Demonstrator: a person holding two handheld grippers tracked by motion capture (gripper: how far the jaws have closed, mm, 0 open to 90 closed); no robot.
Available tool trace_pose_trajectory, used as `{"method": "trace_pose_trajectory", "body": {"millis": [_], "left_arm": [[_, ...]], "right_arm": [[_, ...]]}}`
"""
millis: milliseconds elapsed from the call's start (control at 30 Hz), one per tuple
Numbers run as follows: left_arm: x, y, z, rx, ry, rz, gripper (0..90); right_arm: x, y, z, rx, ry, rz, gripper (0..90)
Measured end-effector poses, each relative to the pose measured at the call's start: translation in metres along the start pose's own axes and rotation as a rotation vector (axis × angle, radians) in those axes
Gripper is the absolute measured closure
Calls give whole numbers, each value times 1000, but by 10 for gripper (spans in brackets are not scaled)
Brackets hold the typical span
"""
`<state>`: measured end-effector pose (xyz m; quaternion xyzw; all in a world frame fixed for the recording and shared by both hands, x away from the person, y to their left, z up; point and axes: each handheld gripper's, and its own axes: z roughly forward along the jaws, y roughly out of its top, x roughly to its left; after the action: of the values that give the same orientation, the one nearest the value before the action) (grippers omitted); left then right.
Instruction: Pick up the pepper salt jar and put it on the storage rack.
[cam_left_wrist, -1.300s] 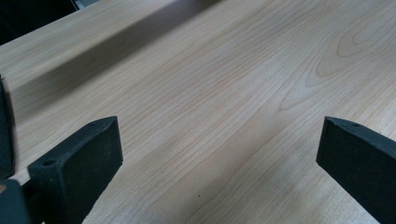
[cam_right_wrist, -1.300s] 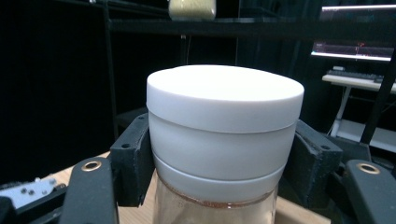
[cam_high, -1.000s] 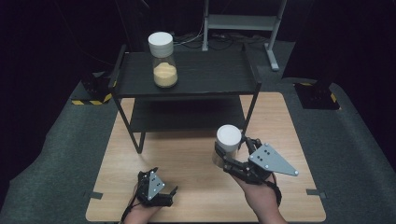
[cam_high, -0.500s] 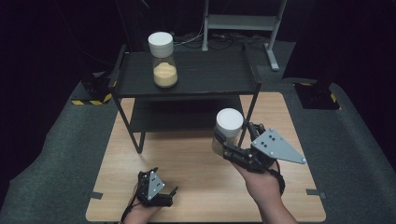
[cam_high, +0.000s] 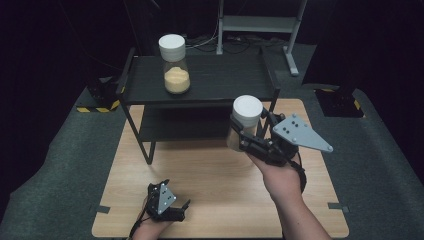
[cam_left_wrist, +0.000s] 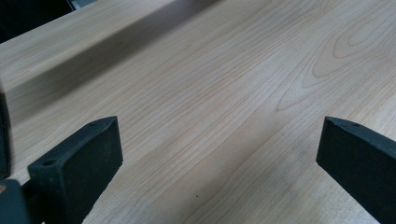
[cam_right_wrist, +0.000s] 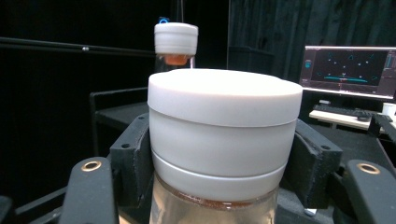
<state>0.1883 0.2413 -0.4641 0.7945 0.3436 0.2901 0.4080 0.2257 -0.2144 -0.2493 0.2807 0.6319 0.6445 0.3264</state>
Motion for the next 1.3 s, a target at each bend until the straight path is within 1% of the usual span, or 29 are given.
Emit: {"method": "trace_pose_trajectory", "body": {"millis": [167, 233, 267, 400, 467, 667, 733, 767, 900, 933, 967, 1067, 1100, 1133, 1200, 1233, 1267, 1300], "left_arm": [[1, 0, 0, -2, -3, 1, 7], [1, 0, 0, -3, -3, -2, 6], [1, -1, 0, -3, -3, -2, 6], [1, -1, 0, -5, -4, -3, 7], [1, -1, 0, -6, -5, -4, 7], [3, -1, -1, -6, -11, -5, 7], [3, -2, -1, -8, -11, -7, 6], [3, -2, -1, -9, -11, -8, 7], [3, -2, -1, -8, -11, -6, 7], [2, -2, -1, -9, -11, -4, 6], [2, -2, -1, -9, -11, -3, 6], [3, -2, -1, -10, -12, -3, 6], [3, -2, -1, -11, -13, -4, 6], [3, -2, -1, -11, -13, -4, 6], [3, -2, -1, -13, -14, -5, 6], [4, -3, -1, -15, -16, -6, 7], [4, -3, -1, -15, -16, -6, 6], [4, -3, -1, -15, -16, -6, 6]], "right_arm": [[-3, 9, 10, -4, -22, 4, 336], [-4, 11, 12, -6, -26, 0, 336], [-4, 14, 16, -7, -36, -2, 336], [-6, 18, 22, -5, -43, -6, 336], [-7, 22, 27, -5, -55, -16, 335], [-13, 29, 42, -9, -71, -7, 335], [-14, 29, 44, -10, -74, -8, 335], [-15, 31, 49, -11, -76, -8, 335], [-18, 34, 56, -10, -79, -6, 335], [-19, 35, 61, -9, -83, -5, 335], [-19, 35, 61, -9, -83, -5, 335], [-21, 37, 68, -13, -94, -8, 335], [-22, 39, 72, -14, -101, -6, 335], [-22, 39, 72, -14, -101, -6, 335], [-24, 40, 77, -14, -104, 0, 335], [-26, 40, 82, -16, -105, -1, 335], [-26, 40, 82, -16, -105, -1, 335], [-26, 41, 85, -13, -111, -4, 335]]}}
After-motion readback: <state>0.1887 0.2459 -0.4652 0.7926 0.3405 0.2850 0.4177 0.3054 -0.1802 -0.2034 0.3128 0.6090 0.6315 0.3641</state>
